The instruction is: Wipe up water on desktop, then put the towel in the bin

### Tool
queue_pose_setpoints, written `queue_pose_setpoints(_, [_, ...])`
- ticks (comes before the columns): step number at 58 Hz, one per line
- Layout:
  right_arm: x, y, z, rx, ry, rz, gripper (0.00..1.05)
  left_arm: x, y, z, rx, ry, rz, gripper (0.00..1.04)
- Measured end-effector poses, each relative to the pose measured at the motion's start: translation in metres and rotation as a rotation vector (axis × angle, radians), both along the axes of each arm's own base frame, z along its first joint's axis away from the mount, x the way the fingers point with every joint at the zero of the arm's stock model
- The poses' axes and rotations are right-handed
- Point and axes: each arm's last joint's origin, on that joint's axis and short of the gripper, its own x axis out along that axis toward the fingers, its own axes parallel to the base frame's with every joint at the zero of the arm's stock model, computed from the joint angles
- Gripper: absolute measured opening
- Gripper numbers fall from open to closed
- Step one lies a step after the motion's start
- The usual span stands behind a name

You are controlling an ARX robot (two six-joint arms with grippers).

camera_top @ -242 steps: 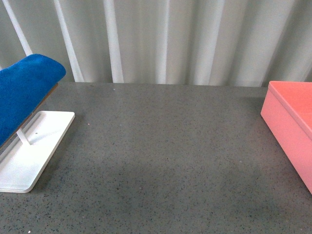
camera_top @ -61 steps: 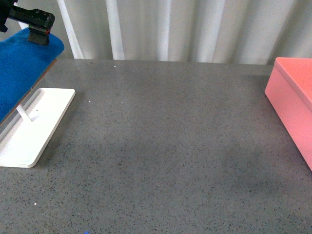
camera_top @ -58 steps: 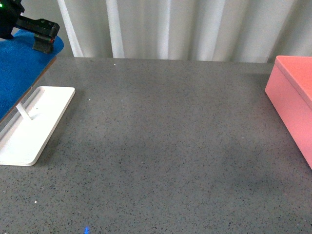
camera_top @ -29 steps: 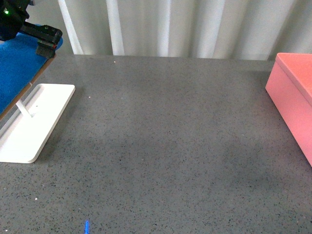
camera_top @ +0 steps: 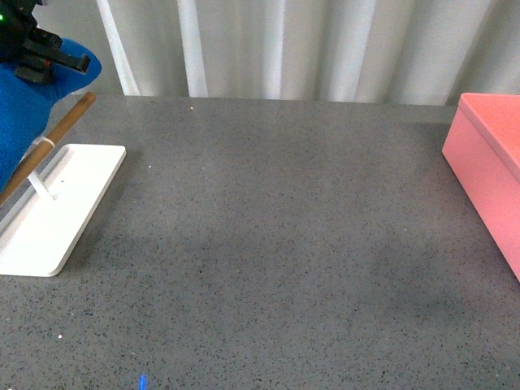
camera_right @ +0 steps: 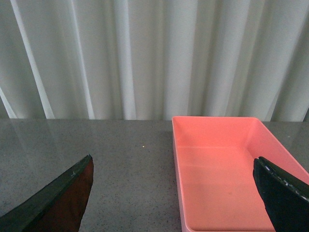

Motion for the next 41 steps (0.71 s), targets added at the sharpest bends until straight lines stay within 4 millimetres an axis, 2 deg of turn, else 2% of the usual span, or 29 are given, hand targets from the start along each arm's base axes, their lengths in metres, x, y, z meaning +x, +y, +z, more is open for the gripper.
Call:
queue_pose_setpoints(5, [0.0, 0.0, 0.0, 0.0, 0.0, 0.0, 0.98, -0.001, -0.001, 0.006, -0.025, -0.017, -0.011, 0.1])
queue_pose_setpoints(12, [0.0, 0.0, 0.0, 0.0, 0.0, 0.0, 0.98, -0.001, -0.002, 0.013, -0.064, -0.031, -0.014, 0.08])
queue_pose_setpoints(17, [0.0, 0.0, 0.0, 0.0, 0.0, 0.0, 0.98, -0.001, -0.004, 0.025, -0.088, -0.064, -0.015, 0.08])
queue_pose_setpoints(24, [0.0, 0.0, 0.0, 0.0, 0.0, 0.0, 0.98, -0.006, -0.011, 0.07, -0.151, -0.196, -0.036, 0.08])
queue_pose_setpoints(31, [0.0, 0.0, 0.0, 0.0, 0.0, 0.0, 0.98, -0.019, -0.026, 0.12, -0.242, -0.375, -0.118, 0.08])
queue_pose_setpoints(35, [0.0, 0.0, 0.0, 0.0, 0.0, 0.0, 0.98, -0.031, -0.039, 0.148, -0.303, -0.469, -0.184, 0.08])
queue_pose_setpoints(37, [0.0, 0.0, 0.0, 0.0, 0.0, 0.0, 0.98, -0.044, -0.051, 0.17, -0.361, -0.535, -0.248, 0.08])
queue_pose_setpoints(41, [0.0, 0.0, 0.0, 0.0, 0.0, 0.0, 0.98, -0.067, -0.074, 0.197, -0.453, -0.608, -0.361, 0.08])
